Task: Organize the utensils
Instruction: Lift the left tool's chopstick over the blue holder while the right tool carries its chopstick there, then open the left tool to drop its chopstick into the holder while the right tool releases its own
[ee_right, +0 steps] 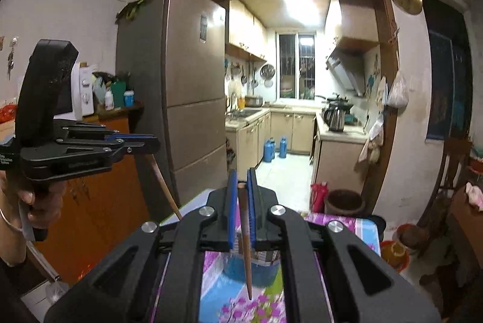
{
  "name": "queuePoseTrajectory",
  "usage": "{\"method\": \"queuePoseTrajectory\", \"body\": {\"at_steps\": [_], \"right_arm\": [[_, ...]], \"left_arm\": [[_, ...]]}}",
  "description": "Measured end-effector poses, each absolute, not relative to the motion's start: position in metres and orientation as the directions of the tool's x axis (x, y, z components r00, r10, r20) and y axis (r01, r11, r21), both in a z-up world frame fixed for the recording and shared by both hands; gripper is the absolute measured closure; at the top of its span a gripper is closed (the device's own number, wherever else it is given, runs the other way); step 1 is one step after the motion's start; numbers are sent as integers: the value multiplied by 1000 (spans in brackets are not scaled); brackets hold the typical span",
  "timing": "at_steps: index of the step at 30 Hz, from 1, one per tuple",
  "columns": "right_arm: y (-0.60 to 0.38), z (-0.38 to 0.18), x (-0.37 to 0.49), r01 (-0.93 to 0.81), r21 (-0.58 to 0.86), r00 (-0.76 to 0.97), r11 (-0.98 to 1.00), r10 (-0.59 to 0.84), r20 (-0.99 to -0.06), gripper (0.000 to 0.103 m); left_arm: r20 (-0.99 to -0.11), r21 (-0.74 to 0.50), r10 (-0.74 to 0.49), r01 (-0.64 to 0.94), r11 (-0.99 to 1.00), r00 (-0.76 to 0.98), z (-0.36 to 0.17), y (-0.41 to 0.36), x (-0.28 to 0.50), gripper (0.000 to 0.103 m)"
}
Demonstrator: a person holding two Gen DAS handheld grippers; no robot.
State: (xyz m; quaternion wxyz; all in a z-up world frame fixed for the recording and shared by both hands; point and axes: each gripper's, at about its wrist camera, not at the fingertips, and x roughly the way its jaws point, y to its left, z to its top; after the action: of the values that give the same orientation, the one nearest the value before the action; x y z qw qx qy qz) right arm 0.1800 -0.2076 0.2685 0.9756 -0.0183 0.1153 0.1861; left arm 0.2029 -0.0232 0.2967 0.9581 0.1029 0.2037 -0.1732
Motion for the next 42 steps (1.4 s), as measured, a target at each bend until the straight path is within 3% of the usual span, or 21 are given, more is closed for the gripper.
{"method": "queuePoseTrajectory", "body": {"at_steps": [7,14,27,39,42], "right_arm": [[-212,284,221,-343,31,916,939,341,-210,98],[-214,271,262,-315,55,920,948,319,-230,98],[-204,215,314,-292,98,909,952,307,-280,98],[-191,138,344,-239,123,873,963,268,-407,97],[-193,141,339,-231,118,882,966,259,-394,97]], "left_arm": [[-374,100,-288,347,933,882,324,-22,241,96],[-376,54,-303,347,936,876,310,-24,291,96],[-451,4,-338,380,925,826,232,-28,351,96],[-547,-83,-344,360,929,763,130,-20,392,96],[-549,-75,-339,359,930,764,125,-16,391,96]]}}
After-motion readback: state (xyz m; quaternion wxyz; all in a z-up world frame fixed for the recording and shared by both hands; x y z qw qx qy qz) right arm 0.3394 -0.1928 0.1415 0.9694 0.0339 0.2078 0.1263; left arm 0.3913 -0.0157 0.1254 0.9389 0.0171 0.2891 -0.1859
